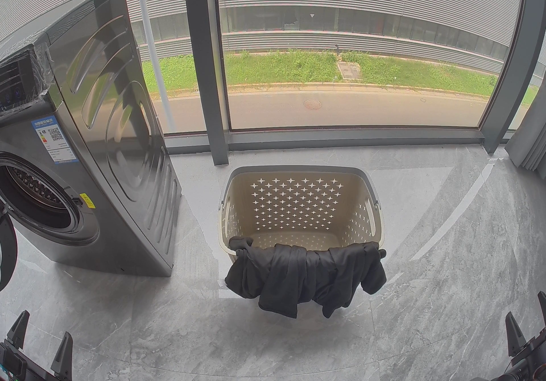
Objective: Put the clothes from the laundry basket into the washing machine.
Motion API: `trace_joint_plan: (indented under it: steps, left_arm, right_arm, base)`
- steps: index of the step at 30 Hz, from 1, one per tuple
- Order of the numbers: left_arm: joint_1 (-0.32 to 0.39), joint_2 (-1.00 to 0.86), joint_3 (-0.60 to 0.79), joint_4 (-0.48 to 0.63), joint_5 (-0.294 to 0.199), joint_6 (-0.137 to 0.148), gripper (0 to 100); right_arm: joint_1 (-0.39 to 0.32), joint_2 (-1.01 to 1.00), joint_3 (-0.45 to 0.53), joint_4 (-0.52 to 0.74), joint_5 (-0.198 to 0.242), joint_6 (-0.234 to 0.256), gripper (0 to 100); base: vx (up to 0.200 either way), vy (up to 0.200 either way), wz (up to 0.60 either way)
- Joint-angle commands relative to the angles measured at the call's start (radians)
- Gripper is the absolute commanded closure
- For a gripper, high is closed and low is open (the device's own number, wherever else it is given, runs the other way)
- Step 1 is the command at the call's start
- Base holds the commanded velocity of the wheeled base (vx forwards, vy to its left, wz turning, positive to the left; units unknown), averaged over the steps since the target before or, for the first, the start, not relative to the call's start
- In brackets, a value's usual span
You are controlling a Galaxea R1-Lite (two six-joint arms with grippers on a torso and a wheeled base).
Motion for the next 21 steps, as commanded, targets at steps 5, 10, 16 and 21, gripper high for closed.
trace_joint_plan:
  steps: [5,10,16,21]
  left_arm:
    - [0.0,-0.017,0.016,0.0,0.001,0.0,0]
    - [0.0,-0.017,0.018,-0.002,0.001,0.0,0]
    - [0.0,-0.017,0.016,-0.002,-0.001,0.0,0]
    - [0.0,-0.017,0.018,-0.002,0.001,-0.005,0]
  right_arm:
    - [0.007,0.024,-0.188,-0.02,0.01,-0.003,0]
    - [0.038,0.229,-0.28,0.083,0.123,0.009,0]
    - [0.078,0.584,-0.285,0.024,0.278,0.004,0]
    - [0.147,0.858,-0.298,-0.135,0.287,-0.005,0]
  base:
    - [0.0,0.0,0.0]
    - [0.0,0.0,0.0]
    - [0.0,0.0,0.0]
    - [0.0,0.0,0.0]
